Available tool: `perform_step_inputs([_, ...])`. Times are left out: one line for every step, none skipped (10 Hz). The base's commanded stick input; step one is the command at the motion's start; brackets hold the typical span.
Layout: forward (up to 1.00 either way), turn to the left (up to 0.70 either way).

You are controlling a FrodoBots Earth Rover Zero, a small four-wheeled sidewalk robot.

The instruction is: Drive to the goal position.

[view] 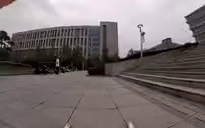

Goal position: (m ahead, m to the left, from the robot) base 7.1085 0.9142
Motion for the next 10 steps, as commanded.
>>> perform_step_inputs([0.70,0.00])
perform_step_inputs([0.70,0.00])
perform_step_inputs([0.70,0.00])
perform_step_inputs([0.70,0.00])
perform_step_inputs([0.70,0.00])
perform_step_inputs([0.70,0.00])
perform_step_inputs([0.70,0.00])
perform_step_inputs([0.70,0.00])
perform_step_inputs([0.70,0.00])
perform_step_inputs([0.70,0.00])
